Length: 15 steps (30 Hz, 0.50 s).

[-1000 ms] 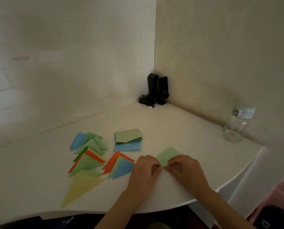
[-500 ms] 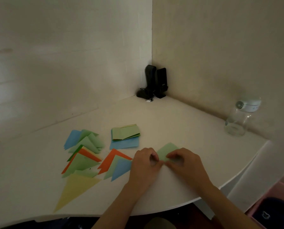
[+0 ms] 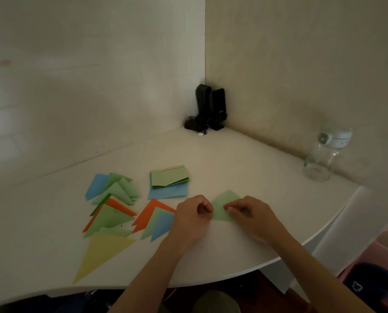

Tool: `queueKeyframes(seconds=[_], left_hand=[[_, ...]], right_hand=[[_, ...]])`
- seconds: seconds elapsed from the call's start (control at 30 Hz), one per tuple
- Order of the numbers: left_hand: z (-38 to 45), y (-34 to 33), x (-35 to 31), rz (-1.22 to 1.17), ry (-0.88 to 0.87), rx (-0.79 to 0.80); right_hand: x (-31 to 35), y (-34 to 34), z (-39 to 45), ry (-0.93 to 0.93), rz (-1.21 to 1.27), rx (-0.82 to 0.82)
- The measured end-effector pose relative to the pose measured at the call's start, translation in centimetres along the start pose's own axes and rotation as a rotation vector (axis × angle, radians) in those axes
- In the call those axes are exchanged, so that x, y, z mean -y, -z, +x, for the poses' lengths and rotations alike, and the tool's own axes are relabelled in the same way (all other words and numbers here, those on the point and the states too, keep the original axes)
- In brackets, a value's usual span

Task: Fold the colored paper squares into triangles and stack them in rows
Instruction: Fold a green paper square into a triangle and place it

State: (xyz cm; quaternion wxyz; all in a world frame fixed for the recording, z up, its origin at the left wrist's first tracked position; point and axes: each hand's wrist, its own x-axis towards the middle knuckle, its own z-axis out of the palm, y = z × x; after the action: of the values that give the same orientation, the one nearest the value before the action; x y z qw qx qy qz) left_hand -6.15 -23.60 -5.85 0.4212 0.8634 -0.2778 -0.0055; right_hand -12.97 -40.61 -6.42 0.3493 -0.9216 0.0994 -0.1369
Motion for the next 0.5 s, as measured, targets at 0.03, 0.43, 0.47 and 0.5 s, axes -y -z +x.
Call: queueKeyframes(seconds=[0.03, 0.43, 0.47, 0.5], left_hand=[[-0.1, 0.2, 0.0, 0.006, 0.002, 0.022], [-1.8, 0.3, 0.1, 0.276, -0.365, -0.025], [-1.9, 0.1, -0.1, 0.291, -0.39, -0.029], [-2.0, 0.0, -0.3, 0.307, -0.402, -0.03]], right_hand=[[0.2, -0.2, 0.0, -0.019, -0.03, -0.002], [0.9, 2.5, 0.0, 0.151, -0.028, 0.216], [0.8, 2.7, -0.1, 0.173, -0.014, 0.207], [0.6, 2.8, -0.2, 0.191, -0.012, 0.185]])
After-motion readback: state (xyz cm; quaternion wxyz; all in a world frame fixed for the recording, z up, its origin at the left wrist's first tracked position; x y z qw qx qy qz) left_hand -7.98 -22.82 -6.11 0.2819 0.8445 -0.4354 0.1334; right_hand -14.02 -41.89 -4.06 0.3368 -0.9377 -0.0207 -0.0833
